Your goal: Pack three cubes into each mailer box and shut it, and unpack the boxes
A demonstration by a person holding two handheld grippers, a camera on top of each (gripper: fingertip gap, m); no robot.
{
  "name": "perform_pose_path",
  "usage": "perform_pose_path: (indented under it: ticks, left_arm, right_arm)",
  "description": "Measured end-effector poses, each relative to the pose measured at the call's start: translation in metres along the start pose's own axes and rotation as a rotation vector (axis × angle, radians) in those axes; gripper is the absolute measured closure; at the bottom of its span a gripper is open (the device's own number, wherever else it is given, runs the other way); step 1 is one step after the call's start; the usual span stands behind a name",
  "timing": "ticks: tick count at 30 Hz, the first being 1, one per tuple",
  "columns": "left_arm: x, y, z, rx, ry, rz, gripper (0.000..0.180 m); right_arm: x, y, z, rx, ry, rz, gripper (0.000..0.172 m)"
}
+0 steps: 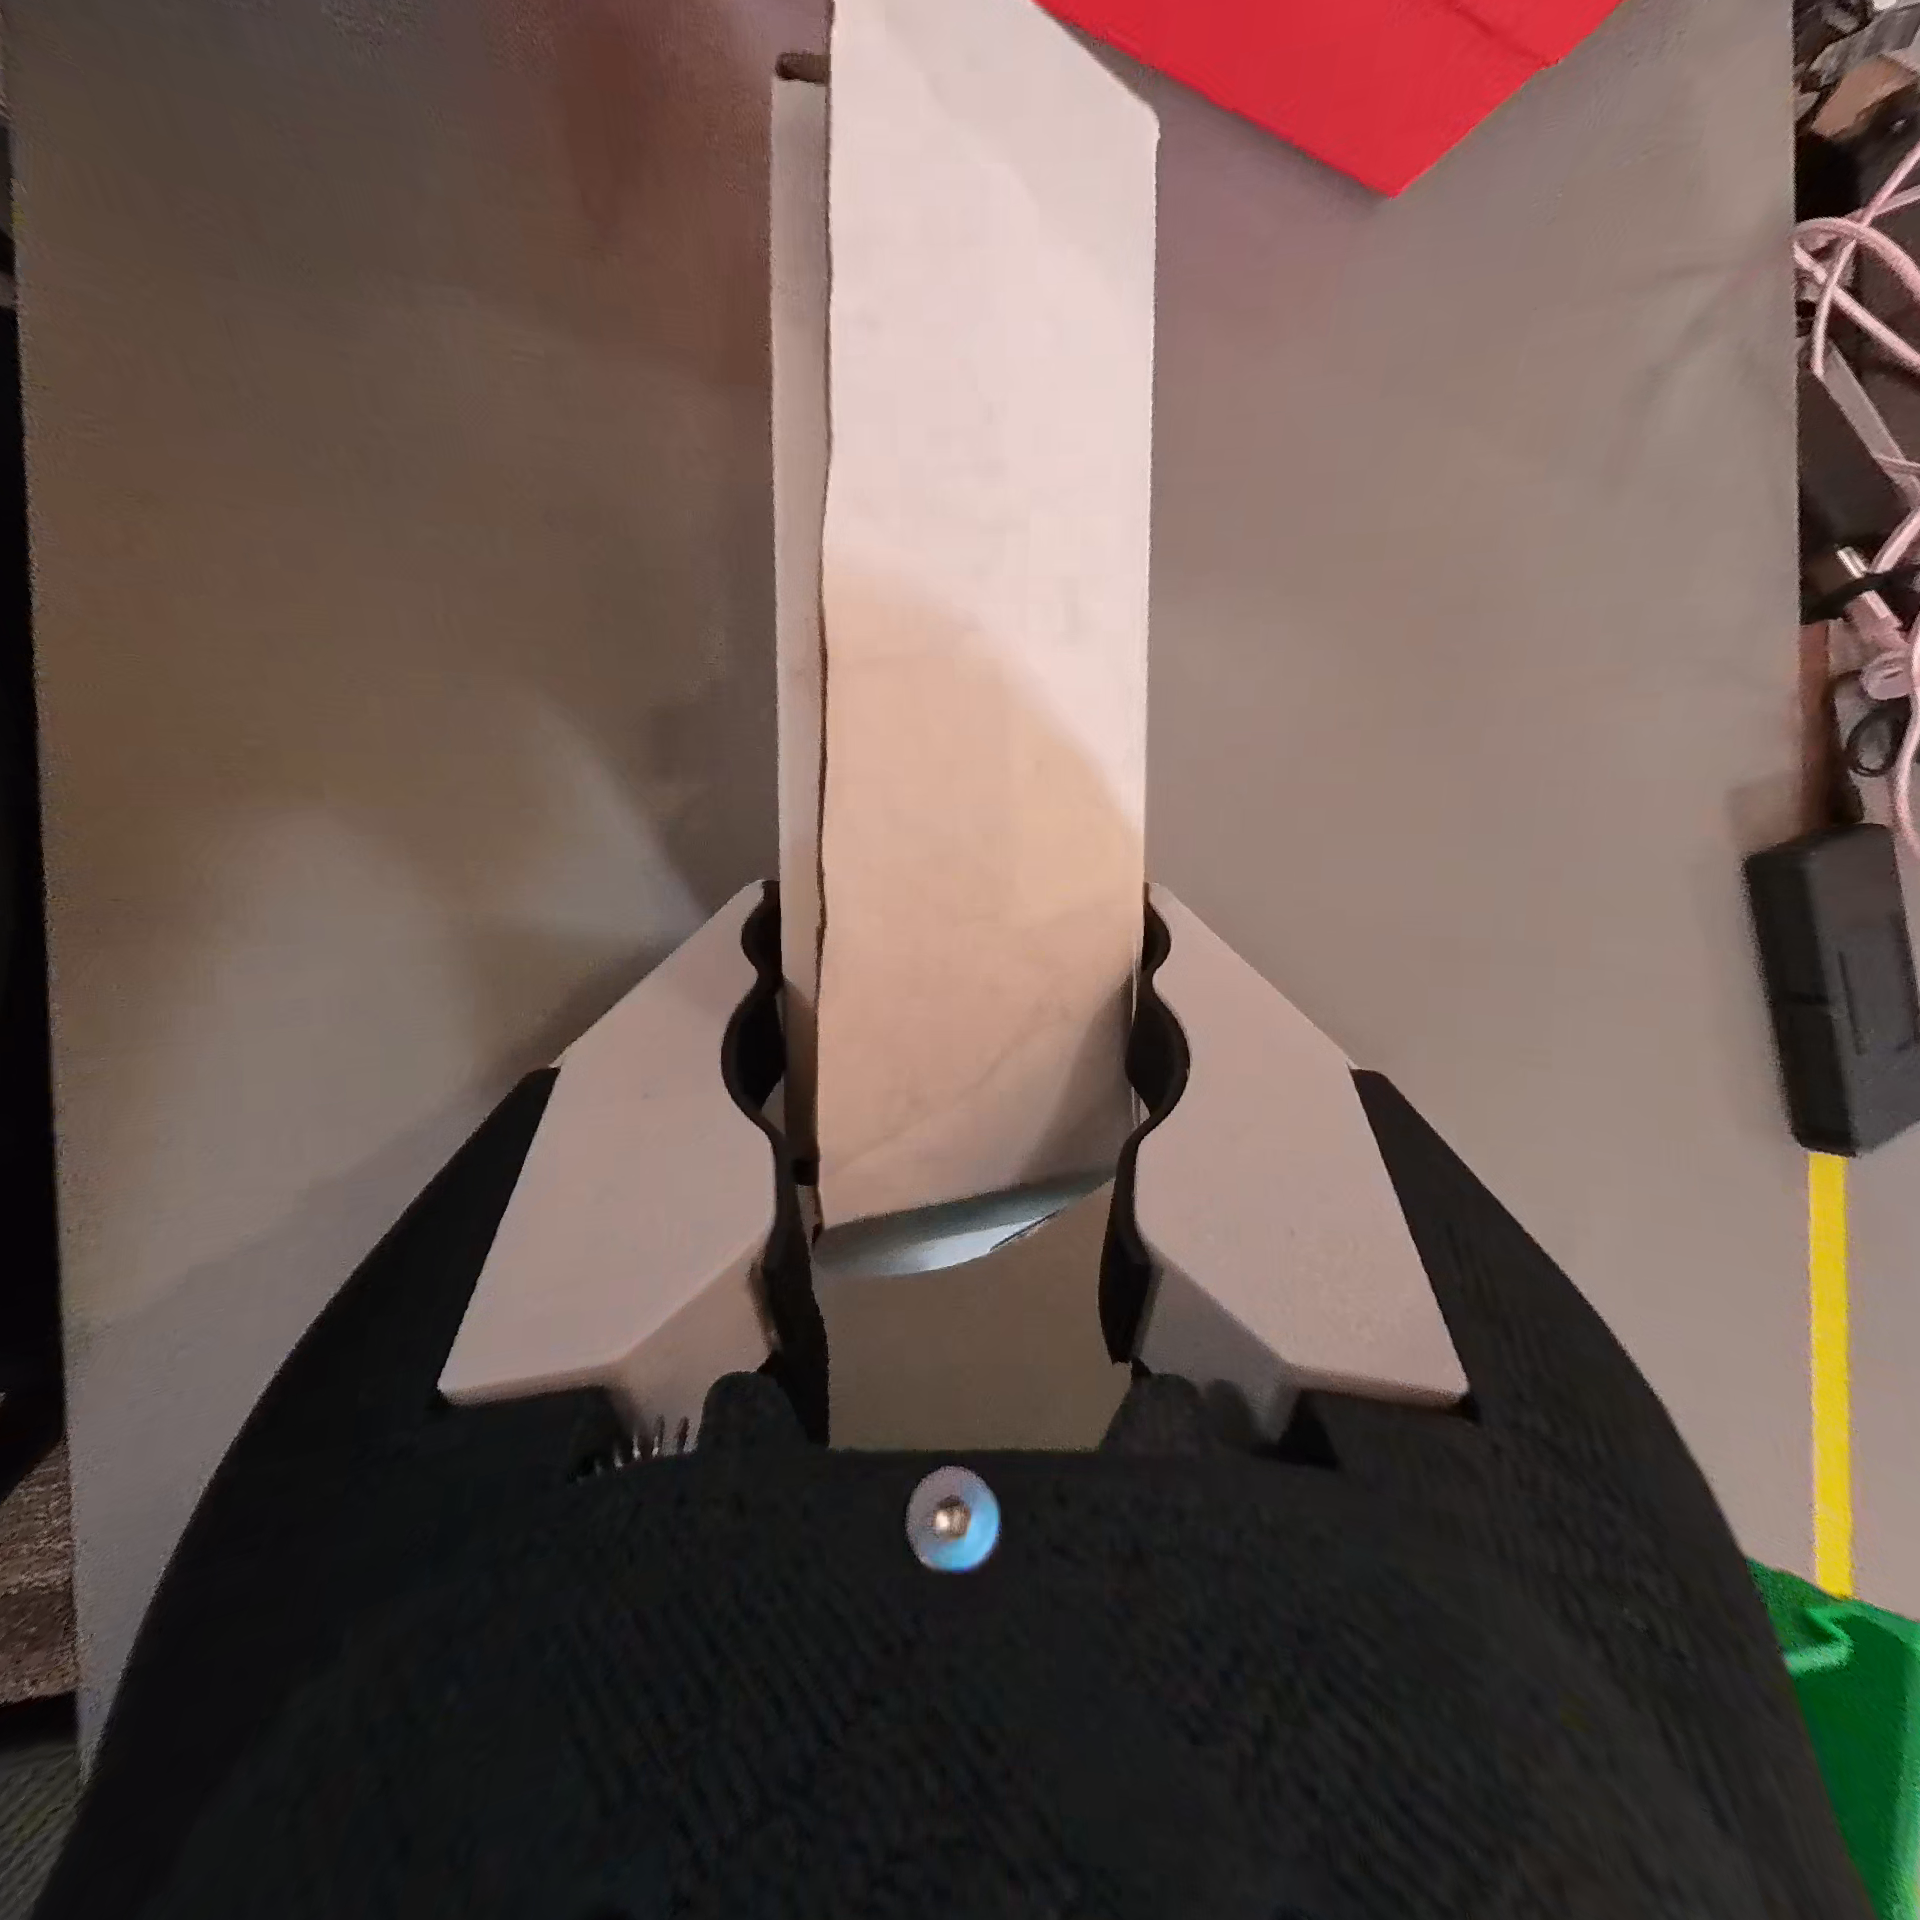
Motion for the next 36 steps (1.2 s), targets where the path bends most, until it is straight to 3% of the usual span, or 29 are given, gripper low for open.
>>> perform_pose_path:
  ticks: [3,5,6,12,16,22,27,29,33,36]
  left_arm:
    - [-0.008,0.016,-0.011,-0.002,0.000,-0.037,0.022]
    - [-0.013,0.025,-0.018,0.014,0.016,-0.025,0.022]
    - [-0.017,0.029,-0.020,0.040,0.009,-0.017,0.023]
    - [-0.028,0.028,-0.020,0.009,-0.084,-0.185,0.057]
    - [-0.017,0.048,-0.011,-0.135,-0.185,-0.216,0.022]
    - [0.020,0.077,0.002,-0.218,-0.226,-0.135,0.022]
    - [0.039,0.082,0.018,-0.265,-0.132,-0.114,0.023]
    - [0.046,0.084,0.023,-0.271,-0.072,-0.090,0.030]
    - [0.057,0.092,0.021,-0.277,0.070,-0.023,0.074]
    - [0.059,0.099,0.024,-0.289,0.071,-0.032,0.093]
  right_arm:
    - [-0.001,0.002,-0.003,0.014,0.010,-0.017,0.105]
    - [-0.009,0.003,-0.004,0.017,0.071,-0.034,0.082]
    - [-0.017,0.001,-0.003,0.031,0.093,-0.070,0.081]
    - [-0.064,-0.004,0.007,0.123,0.318,-0.305,0.105]
    - [-0.070,0.005,0.017,0.205,0.447,-0.300,0.114]
    - [-0.069,0.009,0.033,0.266,0.590,-0.362,0.118]
    - [-0.055,-0.019,0.043,-0.001,0.704,-0.408,0.134]
    - [-0.042,-0.028,0.041,-0.119,0.704,-0.328,0.139]
    - [-0.020,-0.032,0.024,-0.301,0.678,-0.117,0.141]
    - [-0.014,-0.039,0.014,-0.339,0.628,-0.100,0.143]
Point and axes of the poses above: each gripper's, where its closed fingertips meet, x out along the fingers, y out of its underside, z = x × y across the jaws, the point moved 8 cm from there along -x, back along the fingers, and after that the axes turned 13 degrees about -z, right-handed, at the moved point
